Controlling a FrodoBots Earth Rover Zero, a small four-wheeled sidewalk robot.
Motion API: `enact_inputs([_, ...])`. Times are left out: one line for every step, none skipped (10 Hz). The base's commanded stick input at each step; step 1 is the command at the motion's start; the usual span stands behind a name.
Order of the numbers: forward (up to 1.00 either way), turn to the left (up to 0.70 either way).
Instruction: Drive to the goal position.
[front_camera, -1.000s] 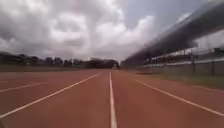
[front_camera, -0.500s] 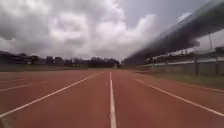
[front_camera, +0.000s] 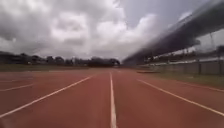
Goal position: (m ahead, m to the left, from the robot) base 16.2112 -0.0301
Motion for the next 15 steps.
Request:
enact_inputs([0.70,0.00])
enact_inputs([0.70,0.00])
enact_inputs([0.70,0.00])
enact_inputs([0.70,0.00])
enact_inputs([0.70,0.00])
enact_inputs([0.70,0.00])
enact_inputs([0.70,0.00])
enact_inputs([0.70,-0.01])
enact_inputs([0.70,-0.04])
enact_inputs([0.70,-0.07])
enact_inputs([0.70,-0.35])
enact_inputs([0.70,-0.35])
enact_inputs([0.70,-0.35])
enact_inputs([0.70,0.00])
enact_inputs([0.70,0.00])
